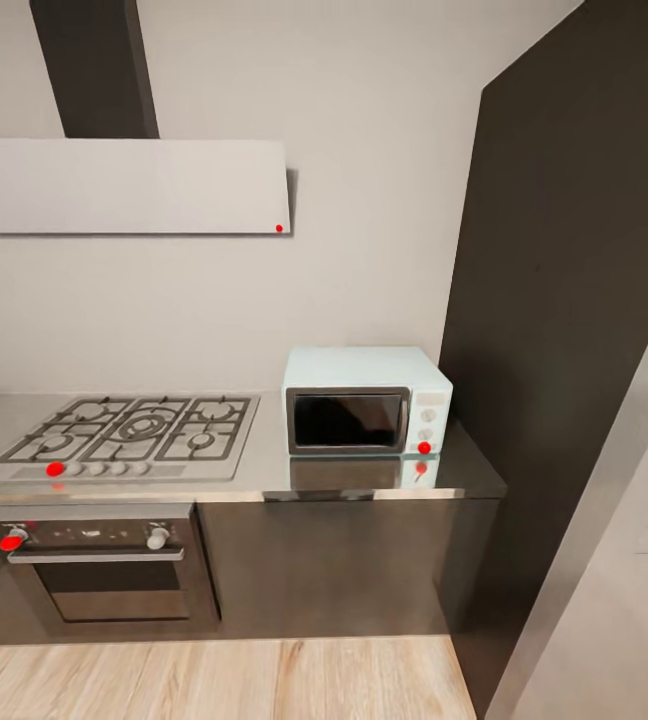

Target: In the kitchen, take the popcorn bag from the countertop, put it into the microwave, and heat it until the popcorn is cooked so the cooked popcorn ends up inside the bag.

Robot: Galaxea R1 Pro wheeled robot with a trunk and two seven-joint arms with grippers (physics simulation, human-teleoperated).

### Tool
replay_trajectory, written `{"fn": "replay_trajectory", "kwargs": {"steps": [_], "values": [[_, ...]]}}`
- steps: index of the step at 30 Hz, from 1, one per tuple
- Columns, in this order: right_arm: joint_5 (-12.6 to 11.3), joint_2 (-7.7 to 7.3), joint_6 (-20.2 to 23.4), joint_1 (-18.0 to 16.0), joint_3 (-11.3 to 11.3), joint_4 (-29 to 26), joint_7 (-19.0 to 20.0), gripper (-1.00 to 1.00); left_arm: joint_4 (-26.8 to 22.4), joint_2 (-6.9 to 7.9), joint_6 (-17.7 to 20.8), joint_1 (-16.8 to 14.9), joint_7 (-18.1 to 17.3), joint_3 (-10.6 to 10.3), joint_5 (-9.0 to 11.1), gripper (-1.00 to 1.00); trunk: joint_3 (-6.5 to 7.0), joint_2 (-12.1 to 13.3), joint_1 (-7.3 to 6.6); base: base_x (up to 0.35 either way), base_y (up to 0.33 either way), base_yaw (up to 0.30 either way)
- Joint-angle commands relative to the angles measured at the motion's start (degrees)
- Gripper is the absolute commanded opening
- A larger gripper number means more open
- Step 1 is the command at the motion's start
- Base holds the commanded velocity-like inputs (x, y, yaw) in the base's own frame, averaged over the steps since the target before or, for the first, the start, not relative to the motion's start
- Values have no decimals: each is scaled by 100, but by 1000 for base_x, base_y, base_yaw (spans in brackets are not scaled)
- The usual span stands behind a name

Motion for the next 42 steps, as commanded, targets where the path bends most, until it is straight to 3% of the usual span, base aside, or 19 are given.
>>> {"fn": "replay_trajectory", "kwargs": {"steps": [1, 6, 17, 20, 30, 36, 42], "values": [[-3, -1, -10, 2, -2, -8, -11, 100, -13, -1, 10, 2, 0, 37, 1, 100, 9, 33, -20, 0, 0, 0], [-3, 1, -10, 2, -3, -8, -9, 100, -13, -1, 10, 2, 2, 37, 1, 100, 99, 233, -129, 0, 0, 0], [-3, 1, -10, 2, -8, -12, -9, 100, -13, -1, 10, 2, -3, 37, 1, 100, 99, 233, -129, 0, 0, 0], [-1, 18, -10, 2, 0, -505, -15, 100, -13, -7, -18, 2, -4, 24, 1, 100, 99, 233, -129, 0, 0, 0], [13, 22, 8, 2, 56, -3037, -13, 100, -4, -2, -51, 2, -12, 11, 1, 100, 99, 233, -129, 0, 0, 0], [15, 27, -19, 2, 651, -4545, -29, 100, -1, -1, -52, 2, -13, 11, 1, 100, 99, 233, -129, 0, 0, 0], [22, 24, -570, 2, 767, -5461, -35, 100, 12, 3, -45, 2, -13, 11, 1, 100, 99, 233, -129, 0, 0, 0]]}}
